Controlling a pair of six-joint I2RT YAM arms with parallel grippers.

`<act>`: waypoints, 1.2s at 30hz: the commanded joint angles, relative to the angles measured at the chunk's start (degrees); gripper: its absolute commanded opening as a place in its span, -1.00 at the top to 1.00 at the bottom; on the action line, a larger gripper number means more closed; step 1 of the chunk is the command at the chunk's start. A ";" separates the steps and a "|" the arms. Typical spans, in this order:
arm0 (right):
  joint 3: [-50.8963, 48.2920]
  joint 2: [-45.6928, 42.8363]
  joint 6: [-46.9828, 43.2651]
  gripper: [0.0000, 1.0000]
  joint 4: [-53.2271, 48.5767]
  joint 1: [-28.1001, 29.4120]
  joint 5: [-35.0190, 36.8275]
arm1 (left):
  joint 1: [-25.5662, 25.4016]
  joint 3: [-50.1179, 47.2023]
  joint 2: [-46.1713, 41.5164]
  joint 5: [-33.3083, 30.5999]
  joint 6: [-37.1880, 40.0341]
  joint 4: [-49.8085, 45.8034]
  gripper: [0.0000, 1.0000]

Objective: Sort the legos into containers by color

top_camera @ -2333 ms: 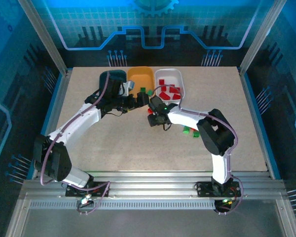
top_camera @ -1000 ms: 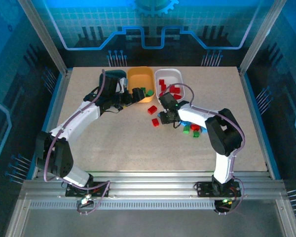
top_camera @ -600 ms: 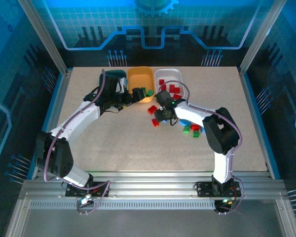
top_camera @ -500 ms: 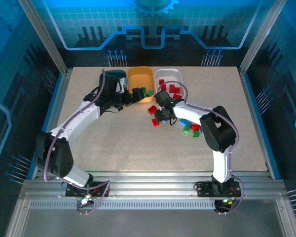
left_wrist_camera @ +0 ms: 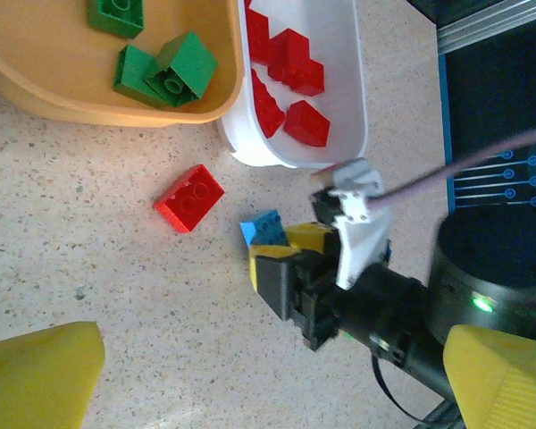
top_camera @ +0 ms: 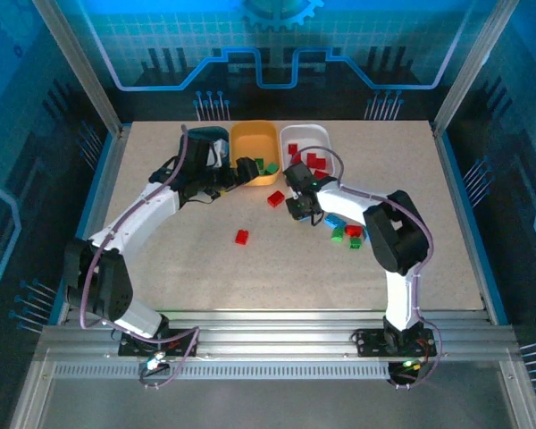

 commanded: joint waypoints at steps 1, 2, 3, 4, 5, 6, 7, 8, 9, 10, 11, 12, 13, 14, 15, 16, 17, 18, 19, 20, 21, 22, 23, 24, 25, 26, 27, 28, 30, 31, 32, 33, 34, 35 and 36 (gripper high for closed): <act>0.64 -6.66 1.63 0.46 -0.07 2.67 -1.08 | 1.25 0.34 0.12 -0.09 -1.24 1.24 -0.98; 1.53 -7.42 2.22 0.46 -0.15 3.54 -1.47 | 1.74 0.42 0.19 -0.24 -1.25 1.14 -0.98; 2.53 -7.64 2.63 0.46 -0.18 4.37 -2.08 | 2.43 0.49 0.21 -0.36 -1.32 1.06 -0.98; 3.93 -7.48 3.23 0.46 0.00 5.22 -3.05 | 3.19 0.34 0.29 -0.43 -1.44 0.97 -0.98; 5.86 -6.71 3.89 0.46 0.10 6.06 -3.92 | 4.01 0.40 0.30 -0.52 -1.67 1.03 -0.98; 7.70 -5.61 4.34 0.46 0.18 6.68 -4.62 | 5.02 0.33 0.39 -0.54 -1.95 0.98 -0.98; 10.17 -3.98 4.99 0.47 0.29 7.34 -5.40 | 6.23 0.32 0.39 -0.54 -2.24 1.05 -0.98; 12.52 -2.11 5.65 0.47 0.64 7.98 -6.39 | 7.51 0.19 0.39 -0.54 -2.66 1.20 -0.98; 14.59 -0.37 6.02 0.47 1.42 8.38 -7.55 | 8.76 0.02 0.34 -0.54 -3.18 1.35 -0.98; 16.56 1.62 6.51 0.47 2.71 8.83 -9.22 | 10.31 -0.24 0.22 -0.52 -3.69 1.69 -0.98; 19.16 3.72 7.09 0.47 4.16 9.25 -10.36 | 11.84 -0.75 0.00 -0.49 -4.39 2.14 -0.98; 21.34 5.64 7.68 0.48 4.95 9.47 -11.29 | 13.27 -1.11 -0.10 -0.47 -5.00 2.59 -0.98; 24.22 7.93 8.23 0.47 5.59 9.57 -12.34 | 14.78 -1.52 -0.22 -0.46 -5.50 3.09 -0.98; 27.16 10.34 8.38 0.48 6.04 9.70 -13.33 | 15.99 -1.98 -0.23 -0.41 -6.07 3.45 -0.98; 29.93 12.47 8.27 0.47 6.16 9.83 -14.04 | 16.88 -2.12 -0.15 -0.32 -6.43 3.76 -0.98; 33.65 15.20 7.89 0.47 5.44 9.91 -14.61 | 17.78 -2.31 0.01 -0.20 -6.75 3.84 -0.98; 37.78 17.84 7.33 0.47 4.11 10.09 -14.76 | 18.41 -2.51 0.20 0.00 -6.95 3.94 -0.98; 41.26 20.07 6.83 0.47 2.83 10.15 -14.47 | 18.61 -2.58 0.37 0.22 -7.05 4.18 -0.98; 45.21 23.24 6.16 0.47 1.27 10.25 -14.27 | 18.78 -2.59 0.55 0.38 -7.12 4.37 -0.98; 48.67 25.63 5.64 0.47 -0.03 10.37 -14.39 | 18.80 -2.43 0.80 0.63 -7.04 4.30 -0.98; 51.94 27.62 5.18 0.47 -1.18 10.34 -14.64 | 18.87 -2.32 0.91 0.96 -7.03 4.30 -0.98; 55.24 29.77 4.83 0.46 -2.43 10.33 -14.94 | 18.89 -2.23 1.00 1.19 -6.95 4.50 -0.98; 58.20 31.63 4.41 0.46 -3.89 10.39 -15.01 | 18.97 -2.21 0.96 1.27 -6.81 4.50 -0.98; 60.19 32.98 4.21 0.46 -4.87 10.43 -14.89 | 18.95 -2.23 0.83 1.19 -6.62 4.40 -0.98; 61.85 34.12 4.09 0.46 -5.41 10.32 -14.77 | 18.98 -2.23 0.74 1.10 -6.34 4.39 -0.98; 62.72 34.87 4.15 0.46 -5.37 10.37 -14.97 | 18.98 -2.19 0.74 1.04 -6.17 4.39 -0.98; 63.35 35.51 4.14 0.45 -5.20 10.25 -15.09 | 18.98 -2.14 0.83 1.12 -6.15 4.43 -0.98; 64.18 36.05 4.16 0.45 -5.30 10.24 -15.18 | 18.98 -2.14 0.99 1.36 -6.20 4.52 -0.98; 65.67 37.17 3.98 0.45 -5.37 10.15 -15.39 | 18.98 -2.31 1.33 1.87 -6.28 4.89 -0.98; 66.51 37.71 3.98 0.45 -5.35 10.16 -15.38 | 18.98 -2.41 1.48 2.07 -6.37 5.08 -0.98; 67.36 38.27 4.08 0.45 -5.26 10.05 -15.35 | 18.98 -2.49 1.61 2.25 -6.40 5.33 -0.98; 68.23 38.79 4.32 0.45 -5.26 9.98 -15.35 | 18.98 -2.51 1.70 2.31 -6.46 5.35 -0.98; 69.33 39.50 4.55 0.45 -5.34 9.84 -15.46 | 19.00 -2.49 1.70 2.44 -6.50 5.41 -0.98; 70.55 40.25 4.64 0.42 -5.50 9.73 -15.49 | 18.98 -2.49 1.70 2.57 -6.51 5.57 -0.98; 71.63 40.97 4.76 0.31 -5.72 9.74 -15.46 | 18.98 -2.58 1.79 2.68 -6.56 5.70 -0.98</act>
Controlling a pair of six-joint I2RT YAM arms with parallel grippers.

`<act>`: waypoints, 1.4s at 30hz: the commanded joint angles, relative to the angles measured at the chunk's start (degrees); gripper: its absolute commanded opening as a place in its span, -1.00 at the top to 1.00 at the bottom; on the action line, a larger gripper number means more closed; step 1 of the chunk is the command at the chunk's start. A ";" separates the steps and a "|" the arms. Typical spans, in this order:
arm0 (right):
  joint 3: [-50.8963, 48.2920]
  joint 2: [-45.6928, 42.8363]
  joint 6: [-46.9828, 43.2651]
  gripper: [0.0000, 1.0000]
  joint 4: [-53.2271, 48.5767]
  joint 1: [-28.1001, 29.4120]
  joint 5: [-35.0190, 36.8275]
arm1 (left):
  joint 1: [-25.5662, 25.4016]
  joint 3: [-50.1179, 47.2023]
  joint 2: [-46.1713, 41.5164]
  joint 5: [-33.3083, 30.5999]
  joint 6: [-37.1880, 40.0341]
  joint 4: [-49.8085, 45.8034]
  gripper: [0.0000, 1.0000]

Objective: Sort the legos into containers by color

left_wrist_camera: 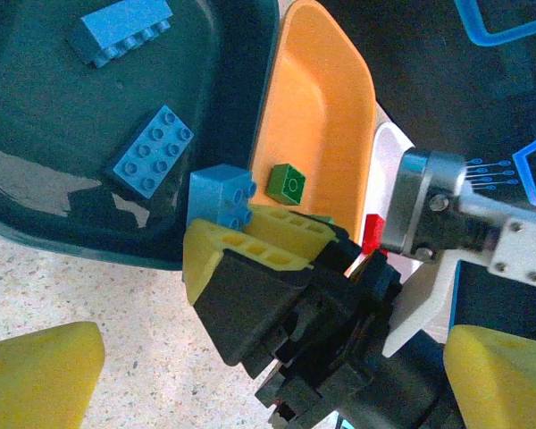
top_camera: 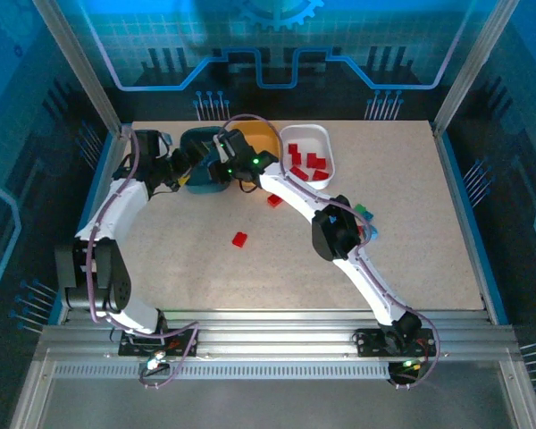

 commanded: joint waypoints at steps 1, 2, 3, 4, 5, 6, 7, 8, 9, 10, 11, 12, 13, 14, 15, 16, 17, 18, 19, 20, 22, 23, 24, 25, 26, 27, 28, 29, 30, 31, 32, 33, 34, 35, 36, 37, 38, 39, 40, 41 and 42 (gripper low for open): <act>5.37 3.44 -0.07 0.03 -1.71 0.05 -0.69 | 0.07 -0.67 0.72 1.86 -0.64 1.51 -0.98; 6.71 4.13 -0.15 -0.21 -2.39 0.10 -0.24 | 0.07 -0.68 0.79 2.11 -0.70 1.66 -0.98; 7.95 4.54 -0.69 -0.35 -3.10 0.19 -0.49 | 0.07 -0.76 0.81 2.54 -0.77 2.06 -0.98; 8.56 4.39 -1.15 -0.42 -3.60 0.29 -0.29 | 0.07 -0.77 0.81 2.83 -0.99 2.42 -0.98; 8.34 3.73 -1.70 -0.46 -3.72 0.44 0.38 | 0.07 -0.85 0.83 3.02 -1.12 2.60 -0.98; 7.81 2.66 -2.12 -0.48 -3.73 0.60 0.99 | 0.07 -0.86 0.81 3.10 -1.13 2.71 -0.98; 6.82 1.25 -2.33 -0.48 -3.73 0.59 1.26 | 0.07 -0.92 0.72 3.08 -1.13 2.74 -0.98; 5.49 -0.44 -2.27 -0.48 -3.73 0.66 1.73 | 0.07 -1.01 0.68 3.04 -1.14 2.74 -0.98; 2.89 -2.88 -2.26 -0.46 -3.21 0.66 2.44 | 0.07 -1.04 0.40 2.81 -1.05 2.59 -0.98; -0.71 -5.75 -2.13 -0.44 -1.93 0.72 3.31 | 0.07 -1.10 0.16 2.54 -0.91 2.41 -0.98; -4.09 -8.32 -1.59 -0.43 -1.16 0.66 4.50 | 0.07 -1.12 -0.11 2.29 -0.80 2.34 -0.98; -8.27 -11.89 -0.39 -0.41 -0.52 0.82 5.95 | 0.07 -1.12 -0.48 2.12 -0.78 2.30 -0.98; -13.15 -15.24 0.95 -0.39 -0.13 0.95 7.94 | 0.07 -1.14 -0.82 1.91 -0.78 2.17 -0.98; -17.32 -18.16 3.38 -0.39 -0.84 1.15 10.15 | 0.07 -1.05 -1.16 1.60 -0.86 2.00 -0.98; -22.59 -22.10 6.04 -0.40 -1.13 1.48 12.08 | 0.11 -0.88 -1.42 1.10 -0.89 1.43 -0.98; -28.69 -25.56 8.79 -0.42 -0.29 2.28 13.97 | 0.14 -0.62 -1.68 0.57 -0.93 0.86 -0.98; -33.92 -28.16 11.02 -0.45 0.71 3.27 15.90 | 0.16 -0.43 -1.89 0.25 -1.18 0.36 -0.98; -39.12 -30.89 13.44 -0.47 1.43 4.57 18.16 | 0.23 -0.24 -2.23 0.19 -2.12 0.11 -0.98; -43.31 -32.81 15.41 -0.51 1.43 6.14 19.86 | 0.25 -0.39 -2.70 0.31 -3.45 0.25 -0.98; -46.25 -33.93 16.93 -0.53 1.17 7.51 21.22 | 0.20 -0.77 -3.32 0.53 -4.76 0.82 -0.98; -51.25 -35.31 19.32 -0.59 0.14 10.89 22.71 | -0.01 -1.63 -5.02 1.39 -7.63 1.79 -0.98; -52.58 -35.29 20.33 -0.59 -0.53 12.03 22.45 | -0.17 -1.60 -5.75 1.73 -8.02 1.50 -0.98; -53.67 -34.96 21.58 -0.60 -1.52 13.17 21.70 | -0.37 -1.48 -6.66 1.88 -7.79 0.64 -0.98; -54.80 -34.55 22.61 -0.60 -1.75 14.16 20.87 | -0.59 -1.83 -8.04 1.53 -7.69 -0.53 -0.98; -55.68 -34.20 23.28 -0.59 -1.79 14.96 20.34 | -0.63 -2.99 -9.60 1.44 -8.06 -0.96 -0.98; -56.53 -33.85 24.24 -0.59 -1.96 15.79 20.08 | -0.63 -5.44 -11.95 1.70 -8.80 0.04 -0.98; -57.36 -33.80 24.76 -0.58 -1.81 16.71 19.95 | -0.72 -8.69 -14.48 2.13 -9.89 1.54 -0.98; -57.86 -33.78 25.12 -0.58 -1.92 17.28 20.11 | -0.72 -11.66 -16.72 2.67 -10.80 2.89 -0.98; -58.45 -33.78 25.63 -0.58 -2.18 17.84 20.37 | -0.93 -15.08 -19.24 3.48 -11.32 4.27 -0.98; -59.11 -33.78 25.97 -0.57 -1.95 18.19 19.94 | -1.25 -18.13 -21.62 3.74 -11.32 4.66 -0.98; -59.63 -33.80 26.14 -0.57 -1.67 18.50 19.56 | -1.64 -20.51 -23.59 3.83 -10.98 4.65 -0.98; -60.11 -33.70 26.31 -0.56 -1.39 18.81 19.17 | -2.15 -23.10 -25.64 4.07 -10.25 4.61 -0.98; -60.41 -33.39 26.24 -0.56 -0.89 19.01 18.61 | -2.66 -25.32 -27.46 4.16 -9.52 4.02 -0.98; -60.28 -32.84 26.22 -0.55 -0.76 19.02 18.01 | -2.83 -27.01 -28.84 4.33 -9.00 3.36 -0.98; -60.15 -32.13 25.78 -0.54 -0.11 18.93 17.10 | -2.98 -28.88 -30.41 4.59 -8.51 2.95 -0.98; -60.04 -31.36 24.93 -0.53 1.52 18.80 16.08 | -3.01 -30.66 -31.84 4.63 -8.25 2.47 -0.98; -59.43 -30.54 24.92 -0.52 1.80 18.55 15.68 | -3.01 -32.00 -33.20 4.44 -8.23 2.08 -0.98; -58.39 -29.37 24.51 -0.51 2.13 18.35 14.87 | -3.01 -33.37 -34.61 4.28 -8.10 1.96 -0.98; -57.48 -28.44 24.04 -0.49 2.54 18.15 14.51 | -2.96 -34.36 -35.82 4.10 -7.84 1.45 -0.98; -56.73 -27.89 23.90 -0.48 2.60 18.06 14.85 | -2.92 -34.67 -36.73 3.59 -7.45 0.38 -0.98; -55.78 -27.20 23.62 -0.48 2.44 17.97 15.06 | -2.92 -34.65 -37.58 3.31 -6.80 -0.91 -0.98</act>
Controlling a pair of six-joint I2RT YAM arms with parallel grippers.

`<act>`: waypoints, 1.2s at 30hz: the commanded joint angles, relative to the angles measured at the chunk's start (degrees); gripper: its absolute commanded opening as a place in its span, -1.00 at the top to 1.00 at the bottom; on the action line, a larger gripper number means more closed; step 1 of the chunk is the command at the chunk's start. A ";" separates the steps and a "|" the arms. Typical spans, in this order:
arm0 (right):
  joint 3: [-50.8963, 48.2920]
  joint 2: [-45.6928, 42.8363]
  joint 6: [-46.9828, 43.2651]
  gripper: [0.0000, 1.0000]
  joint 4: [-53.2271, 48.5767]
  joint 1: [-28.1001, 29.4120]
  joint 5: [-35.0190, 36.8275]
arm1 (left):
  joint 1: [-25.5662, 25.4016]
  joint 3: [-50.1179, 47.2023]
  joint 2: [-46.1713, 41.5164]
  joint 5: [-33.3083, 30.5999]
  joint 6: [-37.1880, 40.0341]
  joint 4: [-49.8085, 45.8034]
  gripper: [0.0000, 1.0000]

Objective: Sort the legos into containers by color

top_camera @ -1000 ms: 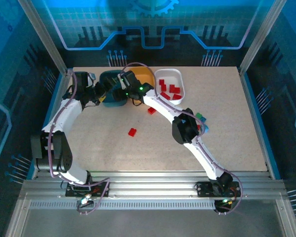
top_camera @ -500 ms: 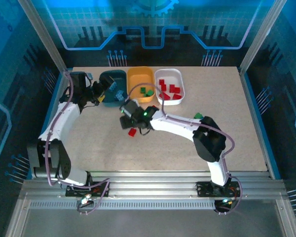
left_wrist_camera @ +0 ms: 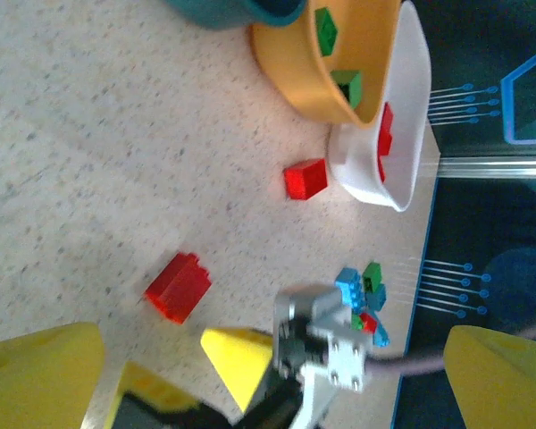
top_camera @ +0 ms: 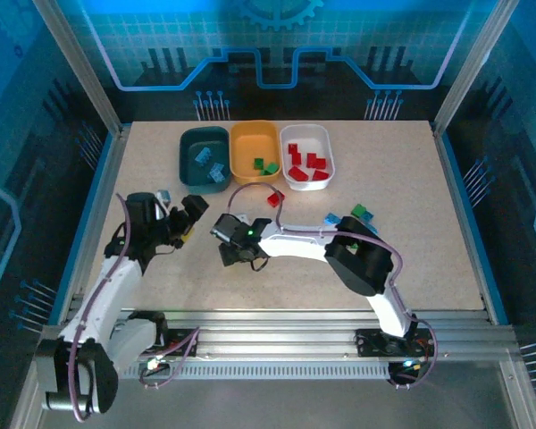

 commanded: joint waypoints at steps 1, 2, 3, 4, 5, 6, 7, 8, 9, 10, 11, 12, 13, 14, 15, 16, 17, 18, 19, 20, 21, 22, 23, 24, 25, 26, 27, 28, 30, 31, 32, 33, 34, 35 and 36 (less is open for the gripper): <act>3.38 3.22 -0.66 -0.48 1.20 -0.44 -0.69 | -0.19 -0.55 -3.48 0.21 2.63 -3.42 -0.98; 4.00 3.70 -0.76 -0.48 1.16 -0.56 -0.63 | -0.19 -0.30 -4.04 -0.08 3.22 -4.60 -0.98; 4.78 4.23 -1.02 -0.47 1.16 -0.79 -0.89 | -0.12 -0.08 -4.67 -0.58 3.90 -5.99 -0.98; 5.51 4.89 -1.23 -0.47 1.04 -0.99 -0.75 | -0.10 0.09 -5.24 -1.13 4.34 -7.22 -0.98; 6.06 5.41 -1.20 -0.47 0.98 -1.07 -0.58 | -0.10 0.27 -5.56 -1.57 4.71 -8.08 -0.98; 6.79 6.01 -1.40 -0.47 0.85 -1.39 -0.70 | 0.14 0.43 -5.99 -2.18 5.01 -9.06 -0.98; 7.69 6.82 -1.54 -0.46 0.74 -1.73 -0.80 | 0.38 0.54 -6.42 -3.07 5.04 -9.89 -0.98; 8.37 7.39 -1.79 -0.45 0.57 -2.01 -0.98 | 0.72 0.70 -6.84 -3.64 5.00 -10.50 -0.98; 9.25 8.05 -2.20 -0.44 0.46 -2.30 -1.08 | 1.18 0.72 -7.43 -4.43 4.88 -11.05 -0.98; 10.21 8.58 -2.59 -0.43 -0.24 -2.56 -0.58 | 1.75 0.72 -7.92 -4.99 4.72 -11.37 -0.98; 11.27 9.11 -2.89 -0.43 -1.15 -2.82 0.13 | 2.27 0.72 -8.35 -5.42 4.49 -11.55 -0.98; 12.37 9.75 -3.23 -0.43 -2.12 -3.01 0.95 | 2.85 0.72 -8.72 -5.76 4.19 -11.73 -0.98; 13.55 10.26 -3.42 -0.43 -3.01 -3.31 1.52 | 3.50 0.78 -8.84 -5.70 4.08 -11.73 -0.98; 14.46 10.76 -3.56 -0.43 -3.66 -3.64 1.99 | 3.90 0.89 -8.91 -5.60 4.12 -11.69 -0.98; 15.65 11.41 -3.49 -0.43 -4.65 -3.99 2.63 | 4.31 1.05 -8.91 -5.66 4.25 -11.58 -0.98; 16.78 11.91 -3.46 -0.43 -5.52 -4.39 2.81 | 4.62 1.20 -8.68 -5.84 4.42 -11.56 -0.98; 17.52 11.92 -3.38 -0.43 -5.61 -4.74 2.50 | 4.88 1.29 -8.33 -5.80 4.50 -11.49 -0.98; 18.09 13.61 -3.46 -0.43 -5.37 -5.02 2.04 | 5.15 1.46 -7.89 -5.54 4.64 -11.31 -0.98; 18.80 14.54 -3.64 -0.43 -5.37 -5.28 1.91 | 5.24 1.76 -7.41 -5.42 4.78 -11.21 -0.98; 20.12 15.27 -3.80 -0.43 -5.87 -5.44 1.81 | 5.26 1.94 -6.99 -5.27 4.93 -11.22 -0.98; 21.23 16.04 -4.21 -0.43 -6.13 -5.62 1.47 | 5.35 2.20 -6.51 -5.23 5.07 -11.21 -0.98; 22.11 16.63 -4.65 -0.42 -5.98 -5.67 1.29 | 5.44 2.38 -6.15 -5.25 5.18 -11.21 -0.98; 22.84 17.11 -4.87 -0.41 -6.08 -5.67 1.12 | 5.44 2.44 -5.95 -5.27 5.37 -11.12 -0.98; 23.97 17.83 -5.06 -0.38 -6.60 -5.70 0.82 | 5.48 2.48 -5.73 -5.33 5.54 -10.99 -0.98; 25.07 18.26 -5.12 -0.36 -7.01 -5.74 0.40 | 5.57 2.56 -5.60 -5.42 5.70 -10.94 -0.98; 25.42 18.52 -5.37 -0.33 -6.87 -5.60 0.11 | 5.66 2.57 -5.39 -5.51 5.83 -10.94 -0.98; 25.62 18.74 -5.71 -0.30 -6.65 -5.49 0.12 | 5.77 2.56 -5.33 -5.51 6.00 -10.94 -0.98; 25.77 18.81 -5.97 -0.24 -6.65 -5.40 0.38 | 5.87 2.52 -5.25 -5.43 6.13 -10.94 -0.98; 25.87 19.04 -6.20 -0.10 -7.13 -5.42 1.27 | 6.03 2.49 -5.21 -5.51 6.27 -11.03 -0.98; 25.87 19.21 -6.24 -0.04 -7.34 -5.41 1.89 | 6.05 2.43 -5.23 -5.59 6.22 -10.97 -0.98; 25.91 19.32 -6.32 0.03 -7.45 -5.47 2.47 | 6.14 2.35 -5.24 -5.64 6.15 -10.78 -0.98; 26.21 19.47 -6.58 0.10 -7.65 -5.54 2.75 | 6.19 2.15 -5.24 -5.60 5.78 -10.33 -0.98; 26.56 19.64 -6.78 0.15 -8.01 -5.58 3.01 | 6.23 1.96 -5.16 -5.43 5.43 -9.91 -0.98; 26.88 19.80 -7.10 0.19 -8.39 -5.58 3.43 | 6.23 1.80 -5.07 -5.18 5.08 -9.38 -0.98; 26.95 19.71 -7.39 0.22 -8.50 -5.66 3.81 | 6.25 1.70 -4.89 -4.91 4.81 -8.92 -0.98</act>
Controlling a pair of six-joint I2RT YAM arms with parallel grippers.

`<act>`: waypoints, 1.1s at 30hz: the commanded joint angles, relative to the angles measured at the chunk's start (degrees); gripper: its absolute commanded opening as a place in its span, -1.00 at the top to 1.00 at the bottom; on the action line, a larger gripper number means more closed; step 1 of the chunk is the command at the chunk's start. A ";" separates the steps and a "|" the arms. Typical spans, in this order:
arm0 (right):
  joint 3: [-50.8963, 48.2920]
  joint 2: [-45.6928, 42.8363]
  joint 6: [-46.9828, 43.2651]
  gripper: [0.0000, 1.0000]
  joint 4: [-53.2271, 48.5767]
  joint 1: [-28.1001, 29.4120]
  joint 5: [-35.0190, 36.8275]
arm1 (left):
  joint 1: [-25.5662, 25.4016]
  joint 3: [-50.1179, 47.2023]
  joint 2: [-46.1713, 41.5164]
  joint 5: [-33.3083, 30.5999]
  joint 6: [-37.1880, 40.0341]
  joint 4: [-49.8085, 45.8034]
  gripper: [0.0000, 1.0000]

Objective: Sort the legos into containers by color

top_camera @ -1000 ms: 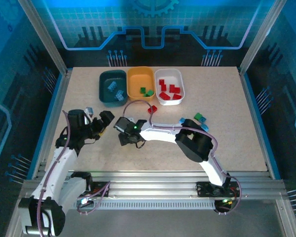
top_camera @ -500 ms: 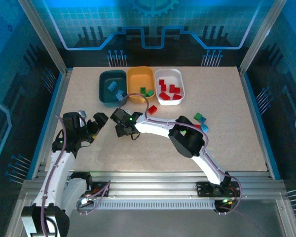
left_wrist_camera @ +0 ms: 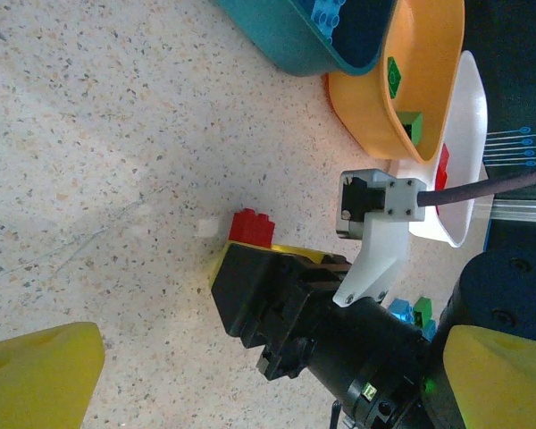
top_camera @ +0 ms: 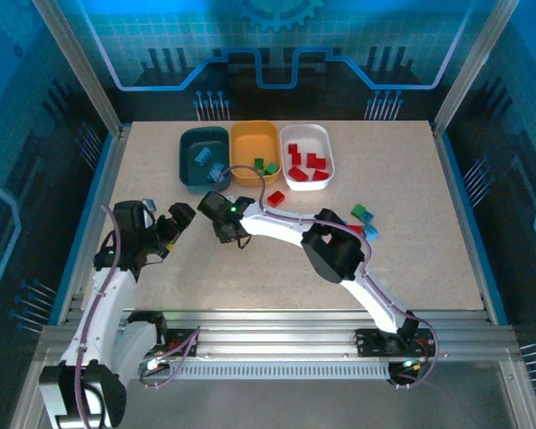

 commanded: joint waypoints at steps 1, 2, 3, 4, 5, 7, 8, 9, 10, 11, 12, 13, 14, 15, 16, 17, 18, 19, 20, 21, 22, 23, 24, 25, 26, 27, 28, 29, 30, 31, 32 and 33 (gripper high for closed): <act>1.20 3.47 -1.47 0.24 2.29 -1.12 1.75 | 0.83 0.99 0.55 0.02 0.00 1.63 -0.98; 0.90 3.04 -1.64 0.26 2.37 -1.10 2.02 | 0.81 1.07 0.86 0.21 -0.05 1.81 -0.98; 0.52 2.61 -1.97 0.28 2.67 -1.11 2.13 | 0.79 1.16 1.20 0.35 -0.15 1.99 -0.98; 0.05 2.06 -2.29 0.29 2.96 -1.10 2.38 | 0.83 1.16 1.48 0.52 -0.18 2.17 -0.98; -0.55 1.51 -2.59 0.30 3.48 -1.11 2.82 | 0.83 1.16 1.83 0.65 -0.34 2.42 -0.98; -1.52 0.56 -2.96 0.32 3.81 -1.19 3.57 | 0.83 1.01 2.40 1.21 -0.66 3.11 -0.98; -2.35 -0.24 -3.14 0.33 4.14 -1.20 4.21 | 0.83 0.86 2.66 1.59 -0.79 3.55 -0.98; -3.43 -1.23 -3.23 0.34 4.72 -1.21 4.86 | 0.83 0.68 2.98 2.01 -1.05 3.99 -0.98; -4.45 -2.30 -3.47 0.34 5.36 -1.31 5.18 | 0.83 0.49 3.24 2.51 -1.24 4.56 -0.98; -5.80 -3.45 -3.73 0.34 5.98 -1.53 5.43 | 0.83 0.27 3.59 3.33 -1.41 5.43 -0.98; -7.01 -5.68 -4.05 0.34 6.60 -1.83 5.58 | 0.75 -0.18 4.09 4.46 -1.52 6.62 -0.98; -8.18 -7.17 -4.40 0.34 7.04 -2.22 5.79 | 0.74 -0.53 4.60 5.43 -1.85 7.83 -0.98; -9.56 -8.98 -4.91 0.34 7.60 -2.77 5.82 | 0.58 -0.89 5.39 6.27 -2.33 8.99 -0.98; -10.93 -10.91 -5.48 0.34 8.18 -3.57 5.97 | 0.28 -1.16 6.33 6.98 -2.68 10.31 -0.98; -12.07 -12.56 -6.13 0.34 8.59 -4.20 6.18 | -0.44 -1.34 7.42 7.41 -2.86 11.19 -0.98; -13.15 -14.40 -6.86 0.34 8.86 -5.35 6.23 | -1.60 -1.25 8.85 7.66 -3.01 12.21 -0.98; -13.98 -16.12 -7.62 0.34 9.04 -6.69 6.19 | -3.22 -1.13 10.46 7.60 -3.10 13.22 -0.98; -14.76 -17.43 -8.30 0.34 9.26 -7.98 6.10 | -4.86 -0.83 11.97 7.53 -3.18 14.23 -0.98; -15.41 -18.66 -9.21 0.33 9.56 -9.74 6.01 | -6.54 -0.33 14.36 7.47 -3.18 15.39 -0.98; -15.40 -19.33 -10.09 0.34 9.59 -11.56 5.55 | -8.79 0.34 16.62 7.43 -3.20 16.43 -0.98; -14.91 -19.50 -10.61 0.34 9.06 -13.68 4.90 | -10.73 1.11 18.77 7.49 -3.16 17.25 -0.98; -13.97 -19.14 -11.39 0.33 8.51 -16.02 3.90 | -13.07 2.01 21.31 7.98 -3.10 18.56 -0.98; -12.68 -18.30 -11.95 0.34 7.75 -18.26 2.95 | -15.37 3.19 24.02 8.77 -2.83 19.74 -0.98; -11.42 -17.37 -12.49 0.34 7.19 -20.20 2.27 | -17.16 4.32 26.30 9.21 -2.69 20.26 -0.98; -9.89 -16.18 -13.06 0.34 6.67 -22.27 1.19 | -19.19 5.58 28.64 9.29 -2.32 20.53 -0.98; -8.27 -14.80 -13.46 0.34 6.23 -24.29 0.16 | -20.67 6.43 30.39 8.82 -2.10 20.83 -0.98; -6.57 -13.54 -13.71 0.34 5.49 -25.83 -0.67 | -21.82 6.76 31.41 8.09 -1.99 21.30 -0.98; -4.38 -12.00 -13.97 0.33 4.52 -27.35 -1.63 | -22.62 6.97 32.52 7.54 -2.08 22.05 -0.98; -2.33 -10.63 -14.28 0.34 3.70 -28.74 -2.28 | -23.09 7.30 33.47 7.20 -2.02 22.52 -0.98; -0.69 -9.65 -14.54 0.34 3.17 -29.63 -2.81 | -23.23 7.63 34.14 7.15 -1.99 22.61 -0.98; 0.99 -8.63 -14.98 0.34 2.74 -30.52 -3.29 | -23.33 8.04 34.93 7.05 -1.84 22.75 -0.98; 2.55 -7.77 -15.48 0.33 2.49 -31.28 -4.03 | -23.40 8.55 35.56 6.83 -1.47 22.67 -0.98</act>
